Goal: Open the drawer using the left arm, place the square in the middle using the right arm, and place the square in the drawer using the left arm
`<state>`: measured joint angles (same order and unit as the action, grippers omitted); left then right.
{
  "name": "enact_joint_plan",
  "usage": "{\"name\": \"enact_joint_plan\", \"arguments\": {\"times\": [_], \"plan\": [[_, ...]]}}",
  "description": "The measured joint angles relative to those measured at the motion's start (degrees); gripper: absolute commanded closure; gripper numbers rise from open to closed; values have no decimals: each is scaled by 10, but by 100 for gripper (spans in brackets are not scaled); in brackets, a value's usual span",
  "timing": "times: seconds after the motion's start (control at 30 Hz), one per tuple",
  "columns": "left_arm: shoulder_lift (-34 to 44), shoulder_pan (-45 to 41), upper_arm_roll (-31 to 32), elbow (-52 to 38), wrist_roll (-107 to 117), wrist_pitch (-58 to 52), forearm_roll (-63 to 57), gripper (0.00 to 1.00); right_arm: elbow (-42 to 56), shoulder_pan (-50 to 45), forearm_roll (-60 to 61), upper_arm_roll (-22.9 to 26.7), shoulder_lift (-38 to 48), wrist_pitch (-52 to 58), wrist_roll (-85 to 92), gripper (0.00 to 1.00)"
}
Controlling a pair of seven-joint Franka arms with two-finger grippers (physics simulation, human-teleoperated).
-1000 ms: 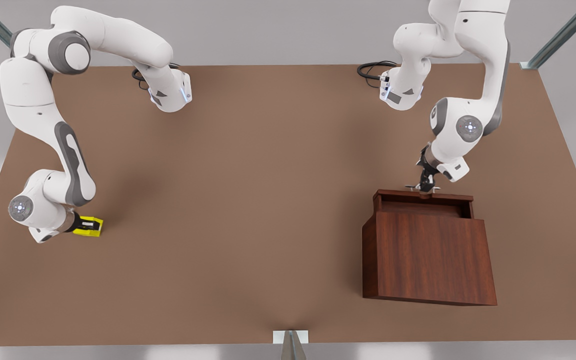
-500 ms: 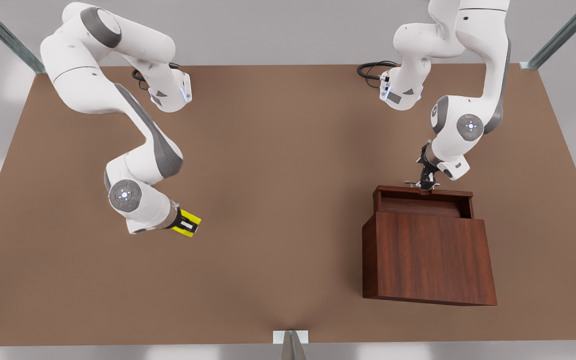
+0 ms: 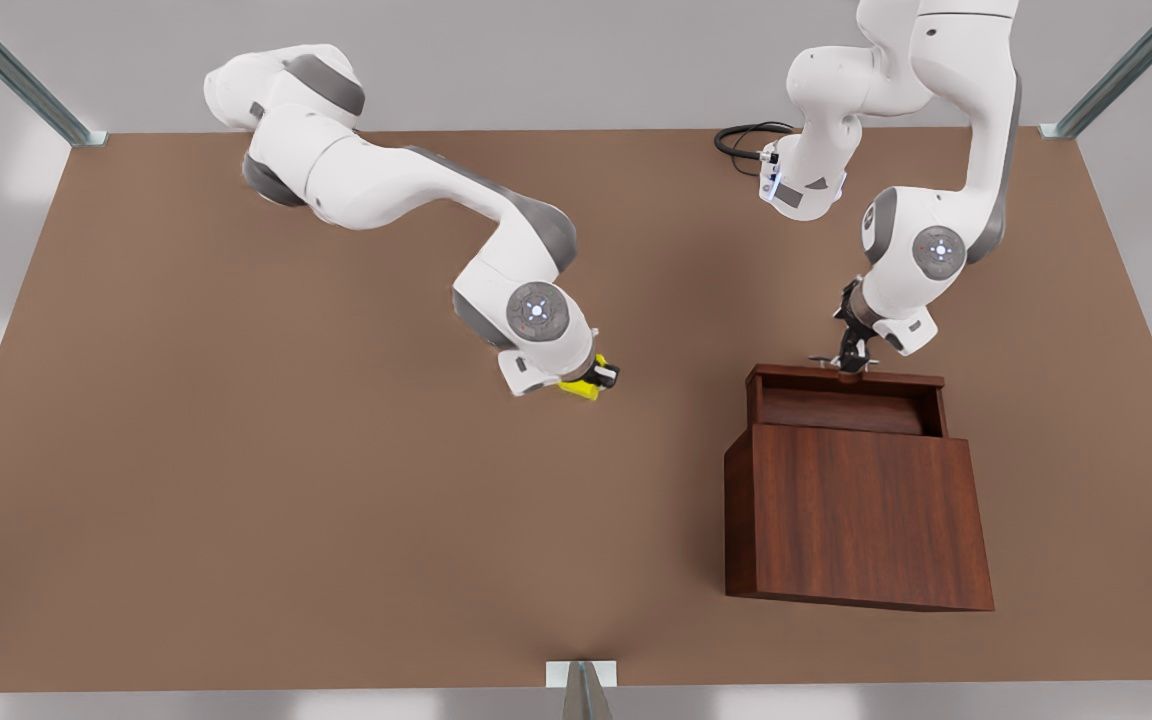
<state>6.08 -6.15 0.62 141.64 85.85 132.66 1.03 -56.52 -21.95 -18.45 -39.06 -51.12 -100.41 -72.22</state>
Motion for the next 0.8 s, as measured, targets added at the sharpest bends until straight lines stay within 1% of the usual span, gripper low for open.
{"name": "enact_joint_plan", "arguments": {"times": [0.03,0.1,0.17,0.23,0.3,0.33,0.4,0.5,0.53,0.6,0.63,0.73,0.77,0.8], "plan": [[0,0,0,-3,0,1,0,0,4,-21,1,19,-4,3,-25,55],[1,0,0,-8,0,0,-1,0,-4,-40,-2,25,-12,7,-75,54],[2,1,-1,-10,-1,-3,-2,0,-23,-88,-2,54,-20,-5,-125,53],[5,0,-1,-9,0,-7,-3,0,-46,-93,-3,55,-21,-51,-213,53],[2,0,-1,-9,0,-3,-3,0,-66,-93,-6,55,-19,-56,-214,53],[0,1,-1,-8,0,0,-4,0,-94,-91,-5,55,-18,-97,-213,53],[-5,1,-1,-7,0,8,-4,0,-113,-93,-6,55,-19,-127,-212,53],[-8,1,-1,-5,0,8,-5,0,-135,-95,-35,58,-25,-145,-230,52],[-7,1,-1,-5,0,4,-5,0,-136,-96,-37,60,-30,-146,-258,50],[-6,1,-1,-4,0,0,-5,0,-136,-111,-33,70,-34,-146,-262,50],[-5,1,-1,-3,0,-1,-5,0,-135,-116,-32,74,-39,-146,-292,50],[-4,1,-1,-2,1,-5,-5,0,-133,-116,-36,76,-54,-153,-304,46],[-2,1,0,-2,1,-12,-5,0,-133,-116,-35,82,-55,-170,-305,41],[3,1,0,-2,2,-22,-5,0,-132,-116,-35,83,-55,-175,-307,0]]}}
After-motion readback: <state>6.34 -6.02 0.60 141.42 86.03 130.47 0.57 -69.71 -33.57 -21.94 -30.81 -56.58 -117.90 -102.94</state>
